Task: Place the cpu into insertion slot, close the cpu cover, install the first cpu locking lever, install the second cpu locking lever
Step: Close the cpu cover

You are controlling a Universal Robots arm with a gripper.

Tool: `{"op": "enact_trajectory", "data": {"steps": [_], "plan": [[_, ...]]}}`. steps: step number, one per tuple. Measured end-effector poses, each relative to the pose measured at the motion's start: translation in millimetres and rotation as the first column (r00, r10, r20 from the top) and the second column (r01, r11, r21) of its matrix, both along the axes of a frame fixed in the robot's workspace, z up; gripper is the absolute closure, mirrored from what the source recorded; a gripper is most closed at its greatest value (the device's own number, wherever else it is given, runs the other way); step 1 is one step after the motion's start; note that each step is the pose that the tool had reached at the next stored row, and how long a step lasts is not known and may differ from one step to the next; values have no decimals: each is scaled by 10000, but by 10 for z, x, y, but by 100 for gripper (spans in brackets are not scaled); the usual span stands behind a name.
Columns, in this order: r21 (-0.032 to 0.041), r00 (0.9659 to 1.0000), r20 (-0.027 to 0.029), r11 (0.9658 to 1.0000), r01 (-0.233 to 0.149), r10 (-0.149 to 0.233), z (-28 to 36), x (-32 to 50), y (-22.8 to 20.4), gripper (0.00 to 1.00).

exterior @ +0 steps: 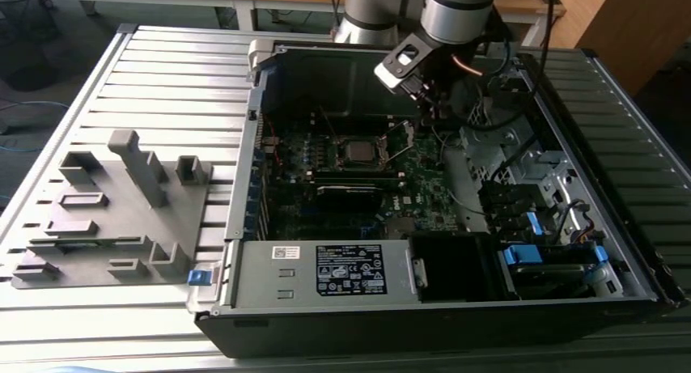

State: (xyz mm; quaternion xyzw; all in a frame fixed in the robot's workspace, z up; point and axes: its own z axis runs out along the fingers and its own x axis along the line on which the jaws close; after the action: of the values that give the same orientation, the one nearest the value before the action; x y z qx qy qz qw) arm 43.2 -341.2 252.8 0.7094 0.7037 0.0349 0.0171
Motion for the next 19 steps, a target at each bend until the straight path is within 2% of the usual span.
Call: {"op": "enact_trajectory", "data": {"steps": [6,19], "plan": [[-36,10000,0,10000,0,0,-46,3,0,89],[-34,10000,1,10000,-2,2,-48,-6,0,89]]}}
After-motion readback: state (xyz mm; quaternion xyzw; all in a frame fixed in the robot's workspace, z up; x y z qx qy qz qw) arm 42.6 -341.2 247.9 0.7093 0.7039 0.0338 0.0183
